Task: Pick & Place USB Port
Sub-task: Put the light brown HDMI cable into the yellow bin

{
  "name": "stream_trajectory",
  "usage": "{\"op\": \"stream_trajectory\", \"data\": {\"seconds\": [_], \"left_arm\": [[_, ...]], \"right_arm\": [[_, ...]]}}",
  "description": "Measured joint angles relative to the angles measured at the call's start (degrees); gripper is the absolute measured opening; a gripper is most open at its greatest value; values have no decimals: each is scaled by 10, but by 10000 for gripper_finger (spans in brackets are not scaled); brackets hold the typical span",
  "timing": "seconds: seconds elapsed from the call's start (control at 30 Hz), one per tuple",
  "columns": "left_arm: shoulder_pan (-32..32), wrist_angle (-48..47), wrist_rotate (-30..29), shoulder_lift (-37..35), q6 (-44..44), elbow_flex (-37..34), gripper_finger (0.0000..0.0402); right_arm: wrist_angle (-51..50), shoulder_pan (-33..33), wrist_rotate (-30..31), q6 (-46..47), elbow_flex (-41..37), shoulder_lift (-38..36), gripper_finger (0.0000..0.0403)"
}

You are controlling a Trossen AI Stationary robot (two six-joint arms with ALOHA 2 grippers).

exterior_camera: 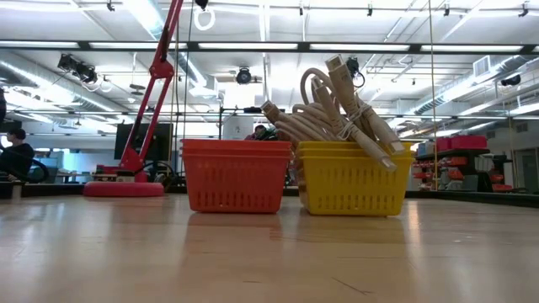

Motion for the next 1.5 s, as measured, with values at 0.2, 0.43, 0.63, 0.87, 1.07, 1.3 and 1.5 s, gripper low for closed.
{"op": "stream_trajectory", "data": {"seconds": [0.2, 0.43, 0.63, 0.87, 1.07, 1.3, 1.5], "left_arm": [[3, 16, 1, 0, 13, 0, 36], [2, 35, 5, -1, 20, 0, 36], [2, 34, 10, -1, 22, 0, 36], [3, 33, 7, -1, 25, 0, 36], [3, 34, -7, -1, 22, 0, 58], [2, 38, -8, -1, 22, 1, 112], [2, 34, -4, -1, 25, 1, 111]], "right_arm": [[1, -5, -25, -2, 0, 11, 49], [28, -23, -59, -7, 0, 20, 54], [51, -37, -66, -7, 0, 27, 71], [79, -41, -68, -20, 0, 49, 18], [95, -41, -45, -24, 0, 59, 10], [62, -43, -7, -37, 0, 24, 6], [6, -44, 28, -41, 0, -28, 6]]}}
